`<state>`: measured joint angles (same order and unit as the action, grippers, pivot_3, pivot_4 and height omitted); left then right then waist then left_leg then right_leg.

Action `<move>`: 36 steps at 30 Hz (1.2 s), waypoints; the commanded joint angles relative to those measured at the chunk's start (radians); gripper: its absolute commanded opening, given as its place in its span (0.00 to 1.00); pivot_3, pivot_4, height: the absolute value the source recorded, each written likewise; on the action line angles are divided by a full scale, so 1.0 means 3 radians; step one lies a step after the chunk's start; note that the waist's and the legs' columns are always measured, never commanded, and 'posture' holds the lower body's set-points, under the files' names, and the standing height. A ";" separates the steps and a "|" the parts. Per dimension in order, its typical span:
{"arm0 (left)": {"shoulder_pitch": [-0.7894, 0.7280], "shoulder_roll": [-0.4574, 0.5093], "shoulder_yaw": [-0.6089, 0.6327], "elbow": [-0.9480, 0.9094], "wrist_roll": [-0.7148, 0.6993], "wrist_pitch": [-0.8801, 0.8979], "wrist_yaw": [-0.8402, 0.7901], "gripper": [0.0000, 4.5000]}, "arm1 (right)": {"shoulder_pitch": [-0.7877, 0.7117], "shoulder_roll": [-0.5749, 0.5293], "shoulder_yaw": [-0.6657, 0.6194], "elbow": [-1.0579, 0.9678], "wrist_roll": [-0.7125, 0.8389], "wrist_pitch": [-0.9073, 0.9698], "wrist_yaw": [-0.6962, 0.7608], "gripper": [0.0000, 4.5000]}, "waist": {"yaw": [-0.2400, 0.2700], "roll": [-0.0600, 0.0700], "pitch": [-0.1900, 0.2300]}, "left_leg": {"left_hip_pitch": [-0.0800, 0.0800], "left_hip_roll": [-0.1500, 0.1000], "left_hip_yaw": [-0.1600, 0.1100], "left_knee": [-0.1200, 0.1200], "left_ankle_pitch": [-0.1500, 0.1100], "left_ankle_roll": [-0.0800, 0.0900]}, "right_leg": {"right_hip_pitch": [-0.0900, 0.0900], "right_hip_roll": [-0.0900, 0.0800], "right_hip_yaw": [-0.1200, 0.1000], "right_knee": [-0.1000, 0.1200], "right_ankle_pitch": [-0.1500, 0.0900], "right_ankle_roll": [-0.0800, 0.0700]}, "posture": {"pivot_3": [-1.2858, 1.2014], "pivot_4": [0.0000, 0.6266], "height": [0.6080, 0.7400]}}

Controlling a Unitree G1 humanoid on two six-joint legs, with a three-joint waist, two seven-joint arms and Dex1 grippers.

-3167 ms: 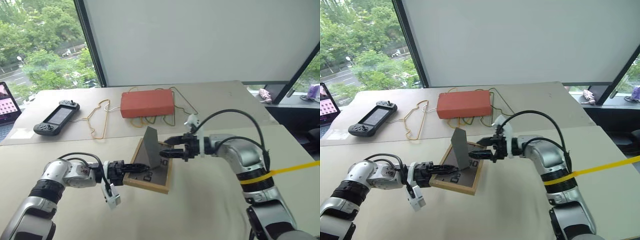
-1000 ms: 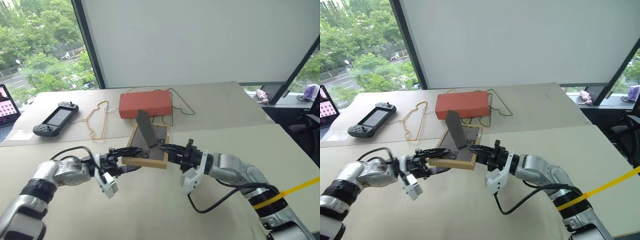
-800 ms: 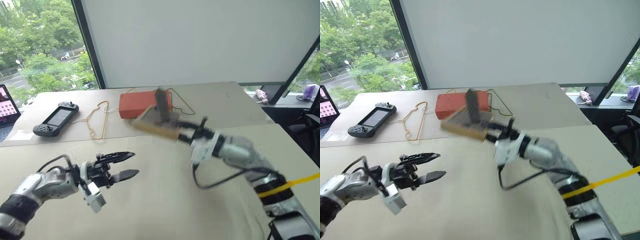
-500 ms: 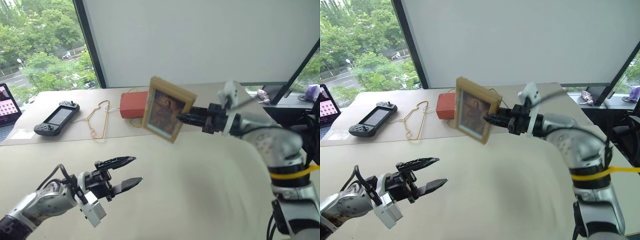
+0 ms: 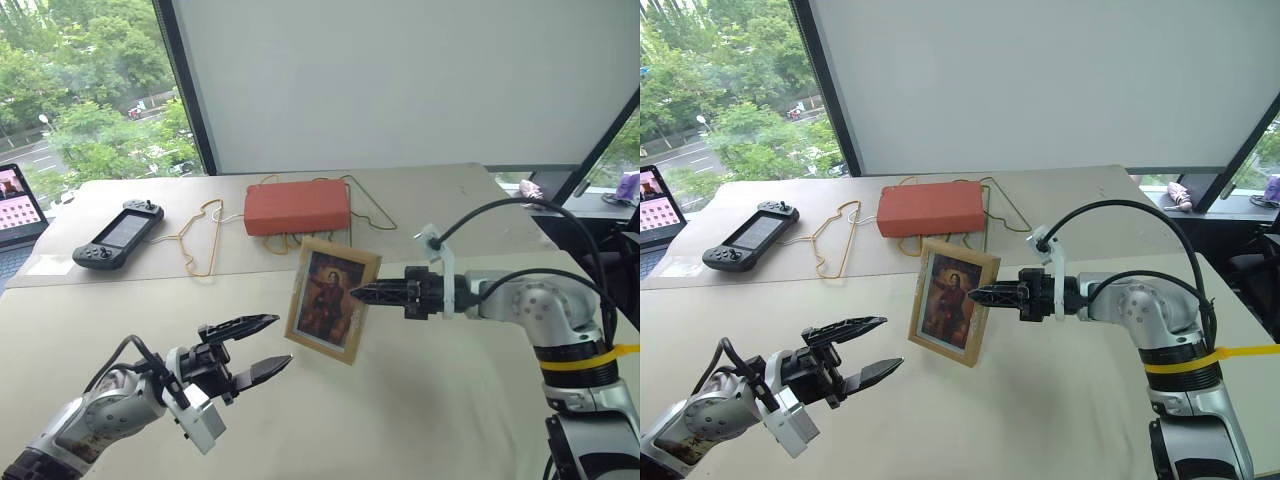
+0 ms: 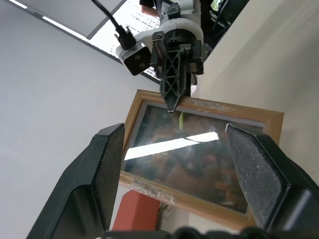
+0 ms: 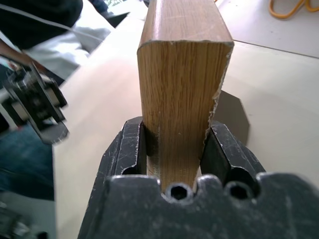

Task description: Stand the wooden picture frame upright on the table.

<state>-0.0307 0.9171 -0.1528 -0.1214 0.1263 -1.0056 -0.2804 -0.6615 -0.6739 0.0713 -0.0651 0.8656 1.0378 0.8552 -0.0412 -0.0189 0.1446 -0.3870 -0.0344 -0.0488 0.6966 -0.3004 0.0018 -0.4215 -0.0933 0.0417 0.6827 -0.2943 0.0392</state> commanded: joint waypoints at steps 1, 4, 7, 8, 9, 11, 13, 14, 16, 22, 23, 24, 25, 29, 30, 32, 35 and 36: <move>-0.0012 -0.0034 0.0105 -0.0085 -0.0105 -0.0045 -0.0108 0.77 | 0.0060 -0.0021 0.0076 -0.0061 -0.0159 -0.0114 0.0164 0.27 | -0.0006 0.0000 0.0000 | 0.0002 0.0000 0.0000 0.0000 0.0000 0.0000 | 0.0001 0.0000 0.0000 0.0001 0.0000 0.0000 | 0.52 0.24 1.00; -0.0028 -0.0069 0.0131 -0.0063 -0.0128 -0.0053 -0.0169 0.78 | 0.0108 -0.0008 0.0082 -0.0037 -0.0260 -0.0134 0.0180 0.44 | -0.0005 0.0000 0.0000 | 0.0005 0.0001 0.0000 0.0000 0.0000 0.0000 | 0.0003 0.0001 0.0001 0.0002 0.0000 -0.0001 | 0.52 0.24 1.00; -0.0046 -0.0101 0.0147 -0.0041 -0.0144 -0.0058 -0.0219 0.78 | 0.0144 -0.0016 0.0094 -0.0061 -0.0313 -0.0125 0.0223 0.68 | 0.0004 0.0000 0.0000 | 0.0005 0.0001 0.0000 0.0000 0.0000 0.0000 | 0.0004 0.0001 0.0001 0.0002 0.0001 -0.0001 | 0.52 0.24 1.00; -0.0052 -0.0110 0.0149 -0.0035 -0.0148 -0.0058 -0.0234 0.78 | 0.0150 -0.0012 0.0089 -0.0067 -0.0328 -0.0120 0.0222 0.76 | 0.0007 0.0000 0.0000 | 0.0004 0.0000 -0.0001 0.0000 0.0000 -0.0001 | 0.0003 0.0000 0.0001 0.0002 0.0001 -0.0001 | 0.52 0.24 1.00; -0.0060 -0.0120 0.0151 -0.0029 -0.0152 -0.0058 -0.0248 0.78 | 0.0152 -0.0007 0.0078 -0.0073 -0.0336 -0.0112 0.0220 0.82 | 0.0007 0.0000 0.0000 | 0.0003 0.0000 0.0000 0.0000 0.0000 -0.0001 | 0.0002 -0.0001 0.0001 0.0002 0.0001 -0.0001 | 0.52 0.24 1.00; -0.0069 -0.0138 0.0156 -0.0021 -0.0161 -0.0051 -0.0269 0.78 | 0.0152 -0.0007 0.0040 -0.0080 -0.0334 -0.0077 0.0210 0.98 | 0.0006 0.0000 0.0000 | 0.0001 -0.0001 0.0000 0.0000 0.0000 -0.0001 | -0.0001 -0.0002 0.0001 0.0001 0.0001 -0.0001 | 0.52 0.24 1.00; -0.0074 -0.0157 0.0165 -0.0016 -0.0170 -0.0044 -0.0289 0.78 | 0.0154 -0.0015 0.0004 -0.0086 -0.0323 -0.0040 0.0201 0.98 | 0.0006 0.0000 0.0000 | 0.0001 0.0000 0.0000 -0.0001 0.0000 -0.0001 | 0.0000 -0.0001 0.0001 -0.0001 0.0001 -0.0001 | 0.52 0.24 1.00; -0.0068 -0.0166 0.0170 -0.0020 -0.0184 -0.0030 -0.0301 0.78 | 0.0170 -0.0039 -0.0039 -0.0109 -0.0294 -0.0009 0.0206 0.98 | 0.0006 0.0000 0.0000 | 0.0001 0.0000 -0.0001 -0.0001 0.0000 -0.0001 | -0.0001 -0.0001 0.0001 -0.0001 0.0001 -0.0001 | 0.52 0.24 1.00; -0.0011 -0.0166 0.0181 -0.0049 -0.0255 0.0042 -0.0333 0.78 | 0.0230 -0.0122 -0.0209 -0.0119 -0.0205 0.0080 0.0207 0.98 | 0.0010 0.0000 0.0000 | 0.0001 0.0000 -0.0001 -0.0001 0.0000 0.0000 | 0.0000 -0.0001 0.0001 -0.0001 0.0001 -0.0001 | 0.52 0.24 1.00; 0.0680 -0.0157 0.0240 -0.0494 -0.1282 0.1574 -0.0435 0.78 | 0.0902 -0.0556 -0.0909 -0.0257 -0.0168 0.0071 0.0199 0.98 | 0.0061 0.0000 0.0000 | -0.0003 -0.0001 -0.0001 -0.0001 -0.0003 0.0005 | 0.0001 -0.0004 0.0000 -0.0008 0.0002 0.0001 | 0.52 0.24 1.00; 0.0779 -0.0185 0.0284 -0.0605 -0.1430 0.1835 -0.0412 0.78 | 0.1008 -0.0596 -0.0984 -0.0327 -0.0176 0.0043 0.0183 0.98 | 0.0068 0.0000 0.0000 | -0.0004 0.0000 -0.0001 -0.0001 -0.0003 0.0006 | 0.0000 -0.0003 0.0000 -0.0009 0.0002 0.0001 | 0.52 0.24 1.00; 0.0894 -0.0270 0.0341 -0.0778 -0.1661 0.2269 -0.0199 0.78 | 0.1141 -0.0542 -0.1152 -0.0463 -0.0168 0.0047 0.0005 0.98 | 0.0077 0.0000 0.0000 | -0.0004 0.0002 -0.0002 -0.0002 -0.0004 0.0007 | 0.0001 -0.0003 0.0000 -0.0009 0.0002 0.0001 | 0.52 0.24 1.00; 0.0981 -0.0360 0.0396 -0.0932 -0.1857 0.2682 0.0004 0.78 | 0.1270 -0.0465 -0.1285 -0.0625 -0.0170 0.0013 -0.0168 0.98 | 0.0075 0.0000 0.0000 | -0.0004 0.0002 0.0000 -0.0002 -0.0005 0.0009 | 0.0000 -0.0002 0.0001 -0.0009 0.0002 0.0001 | 0.52 0.24 1.00; 0.1053 -0.0801 0.0559 -0.1304 -0.2222 0.3665 0.0613 0.78 | 0.1582 0.0029 -0.1502 -0.1138 -0.0349 -0.0097 -0.1009 0.98 | 0.0067 -0.0001 0.0001 | 0.0002 0.0009 0.0000 -0.0002 -0.0004 0.0007 | 0.0006 0.0004 0.0004 -0.0005 0.0002 0.0001 | 0.52 0.24 1.00; 0.1025 -0.0931 0.0575 -0.1369 -0.2249 0.3820 0.0753 0.78 | 0.1647 0.0191 -0.1466 -0.1237 -0.0503 -0.0186 -0.1267 0.98 | 0.0071 -0.0001 0.0001 | 0.0006 0.0009 0.0000 -0.0001 -0.0003 0.0006 | 0.0008 0.0005 0.0005 -0.0004 0.0002 0.0001 | 0.52 0.24 1.00; 0.0921 -0.1223 0.0604 -0.1423 -0.2259 0.4109 0.1074 0.78 | 0.1799 0.0591 -0.1378 -0.1371 -0.0879 -0.0490 -0.1806 0.98 | 0.0087 -0.0002 0.0001 | 0.0017 0.0008 -0.0002 -0.0001 0.0000 0.0001 | 0.0020 0.0006 0.0006 -0.0002 0.0006 -0.0001 | 0.52 0.24 1.00; 0.0834 -0.1442 0.0594 -0.1462 -0.2110 0.4335 0.1191 0.78 | 0.2032 0.0819 -0.1170 -0.1451 -0.1457 -0.0937 -0.2202 0.98 | 0.0101 -0.0002 0.0001 | 0.0042 0.0003 -0.0007 -0.0002 0.0004 -0.0002 | 0.0048 0.0006 0.0003 -0.0006 0.0008 0.0000 | 0.52 0.24 1.00; 0.0822 -0.1504 0.0600 -0.1466 -0.2060 0.4364 0.1210 0.78 | 0.2076 0.0937 -0.1182 -0.1443 -0.1544 -0.1072 -0.2314 0.98 | 0.0100 -0.0002 0.0001 | 0.0051 -0.0001 -0.0006 -0.0004 0.0004 -0.0002 | 0.0056 0.0004 0.0004 -0.0008 0.0008 0.0000 | 0.52 0.24 1.00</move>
<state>0.2302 0.4824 0.0064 -0.5176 -0.5260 0.2811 0.0611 -0.0463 -0.4155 -0.2659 -0.4533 0.4837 0.8226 0.2364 -0.0112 -0.0194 0.1450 -0.3707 -0.0354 -0.0507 0.6954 -0.2993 0.0012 -0.4035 -0.0924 0.0432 0.6799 -0.2921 0.0391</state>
